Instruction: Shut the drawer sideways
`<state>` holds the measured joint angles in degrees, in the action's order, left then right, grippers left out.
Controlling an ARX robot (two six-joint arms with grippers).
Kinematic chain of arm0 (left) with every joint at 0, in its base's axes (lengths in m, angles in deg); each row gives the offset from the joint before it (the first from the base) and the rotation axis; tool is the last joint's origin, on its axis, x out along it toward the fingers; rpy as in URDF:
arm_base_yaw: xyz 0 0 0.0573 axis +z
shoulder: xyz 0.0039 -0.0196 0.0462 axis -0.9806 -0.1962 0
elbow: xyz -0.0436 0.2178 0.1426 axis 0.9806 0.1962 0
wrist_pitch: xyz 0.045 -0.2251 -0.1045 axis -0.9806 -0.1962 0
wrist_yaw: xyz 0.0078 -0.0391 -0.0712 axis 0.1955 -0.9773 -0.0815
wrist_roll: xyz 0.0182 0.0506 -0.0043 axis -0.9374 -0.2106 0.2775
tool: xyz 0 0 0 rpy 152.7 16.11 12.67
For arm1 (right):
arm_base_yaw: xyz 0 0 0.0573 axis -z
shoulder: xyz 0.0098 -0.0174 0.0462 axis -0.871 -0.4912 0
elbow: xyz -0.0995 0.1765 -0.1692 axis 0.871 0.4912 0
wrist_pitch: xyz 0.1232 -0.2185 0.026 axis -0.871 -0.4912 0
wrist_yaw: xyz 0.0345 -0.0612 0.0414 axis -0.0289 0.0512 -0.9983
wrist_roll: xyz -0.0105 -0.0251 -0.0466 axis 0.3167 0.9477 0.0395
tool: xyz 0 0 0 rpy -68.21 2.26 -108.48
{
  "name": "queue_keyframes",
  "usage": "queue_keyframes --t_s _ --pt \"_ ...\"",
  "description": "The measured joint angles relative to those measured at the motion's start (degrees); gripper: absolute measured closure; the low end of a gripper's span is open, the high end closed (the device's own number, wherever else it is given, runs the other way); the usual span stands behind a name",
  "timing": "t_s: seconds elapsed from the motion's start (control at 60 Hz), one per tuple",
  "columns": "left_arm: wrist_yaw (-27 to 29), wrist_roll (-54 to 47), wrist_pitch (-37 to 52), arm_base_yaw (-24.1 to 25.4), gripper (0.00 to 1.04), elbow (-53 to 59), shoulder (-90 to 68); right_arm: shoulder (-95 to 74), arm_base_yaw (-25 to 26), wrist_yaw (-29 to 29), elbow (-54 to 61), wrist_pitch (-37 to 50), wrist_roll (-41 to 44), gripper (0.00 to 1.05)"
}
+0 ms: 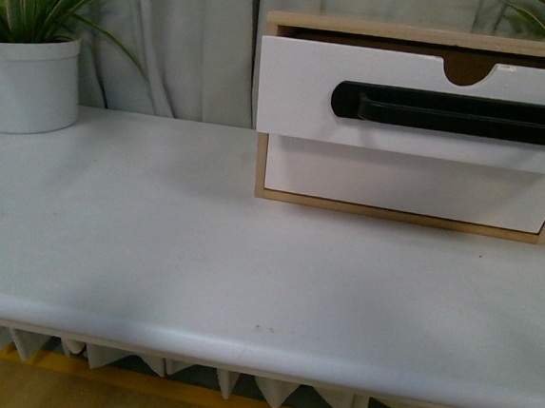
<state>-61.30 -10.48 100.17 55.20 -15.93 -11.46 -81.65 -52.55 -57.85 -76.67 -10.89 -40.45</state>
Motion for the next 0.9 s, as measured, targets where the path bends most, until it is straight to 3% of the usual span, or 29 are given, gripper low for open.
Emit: queue_keyframes --t_s 0.1,0.3,0.55,0.9 --pt "-7.0 -11.3 6.3 -1.5 0.06 -3.9 -9.1 -5.1 0.2 -0.6 -6.6 -1.3 11.2 0.09" --pt "-13.3 -21.8 10.7 -2.9 0.06 -9.7 -20.1 -12.4 0.2 -0.7 -15.3 -2.5 21.4 0.09" --pt "-18.6 -30.5 11.3 -3.1 0.06 -17.5 -30.2 -20.2 -0.3 -0.3 -23.4 -4.0 27.0 0.09" --pt "-20.1 -34.2 8.0 -2.7 0.06 -29.4 -40.2 -29.2 -3.0 1.1 -30.9 -4.9 30.3 0.09"
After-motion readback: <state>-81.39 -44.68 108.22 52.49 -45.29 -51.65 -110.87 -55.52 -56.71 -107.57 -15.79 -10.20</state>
